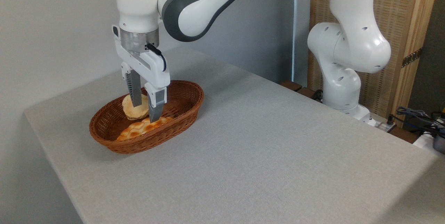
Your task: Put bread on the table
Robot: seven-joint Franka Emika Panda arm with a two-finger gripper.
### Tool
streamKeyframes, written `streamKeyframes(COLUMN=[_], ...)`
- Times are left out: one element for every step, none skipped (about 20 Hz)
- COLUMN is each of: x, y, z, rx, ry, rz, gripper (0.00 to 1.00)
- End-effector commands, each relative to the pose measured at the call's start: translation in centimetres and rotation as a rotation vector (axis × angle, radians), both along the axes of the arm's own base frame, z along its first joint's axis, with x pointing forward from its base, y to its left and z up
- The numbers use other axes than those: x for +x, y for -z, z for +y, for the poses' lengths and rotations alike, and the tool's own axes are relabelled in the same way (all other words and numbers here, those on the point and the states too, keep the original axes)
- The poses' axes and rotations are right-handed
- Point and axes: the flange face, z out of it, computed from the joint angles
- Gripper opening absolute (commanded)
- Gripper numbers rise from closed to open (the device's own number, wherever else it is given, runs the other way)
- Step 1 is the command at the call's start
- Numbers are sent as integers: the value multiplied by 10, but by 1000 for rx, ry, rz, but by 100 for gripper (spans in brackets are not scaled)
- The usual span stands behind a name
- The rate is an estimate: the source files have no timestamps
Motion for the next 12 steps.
streamKeyframes(x=[-3,-3,-4,-5,-7,-7,-8,-8,-8,-8,-8,-9], y=[13,18,21,28,33,38,42,42,45,48,50,51], z=[6,6,6,7,6,7,8,8,9,8,6,6], rx=[36,38,37,34,34,43,65,83,89,90,92,94], ry=[18,18,18,13,16,22,37,48,53,56,60,61], rz=[-7,1,-5,-13,-22,-32,-43,-51,-49,-45,-41,-40], gripper=[100,100,100,100,100,100,100,100,100,100,97,83])
